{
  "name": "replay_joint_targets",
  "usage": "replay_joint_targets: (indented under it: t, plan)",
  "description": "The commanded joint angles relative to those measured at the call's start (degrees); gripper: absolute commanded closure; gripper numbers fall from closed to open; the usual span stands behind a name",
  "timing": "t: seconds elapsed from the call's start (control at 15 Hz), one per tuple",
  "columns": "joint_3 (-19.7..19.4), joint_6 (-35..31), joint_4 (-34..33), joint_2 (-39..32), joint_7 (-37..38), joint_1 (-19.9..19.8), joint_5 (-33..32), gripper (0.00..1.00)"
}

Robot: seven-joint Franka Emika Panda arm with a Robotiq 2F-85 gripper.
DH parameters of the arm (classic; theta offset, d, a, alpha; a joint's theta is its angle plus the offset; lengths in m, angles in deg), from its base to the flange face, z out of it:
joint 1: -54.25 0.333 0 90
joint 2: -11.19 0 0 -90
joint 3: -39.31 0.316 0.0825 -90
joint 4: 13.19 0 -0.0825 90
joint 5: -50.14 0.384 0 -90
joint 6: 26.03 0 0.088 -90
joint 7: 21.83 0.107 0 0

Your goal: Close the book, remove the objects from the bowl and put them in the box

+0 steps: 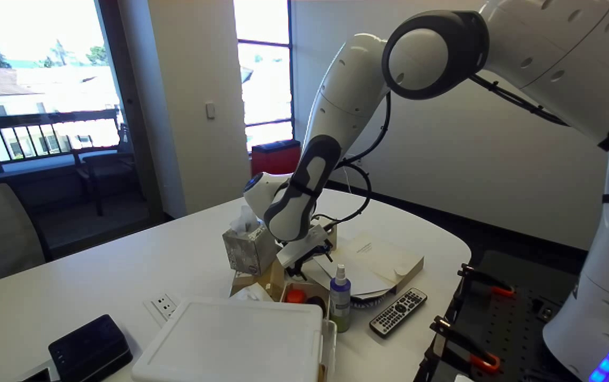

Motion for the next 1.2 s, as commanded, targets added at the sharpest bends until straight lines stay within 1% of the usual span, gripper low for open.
replay_joint_targets:
  t: [0.0, 0.6, 1.13]
  plan:
    - [-0.72, 1.3, 0.02, 0.45, -0.9, 0.06, 1.28, 0.0]
    - [-2.64, 1.12, 2.64, 3.55, 0.05, 0.07, 0.91, 0.0]
    - [-3.76, 0.74, 7.18, 8.94, 0.45, 0.06, 0.21, 0.0]
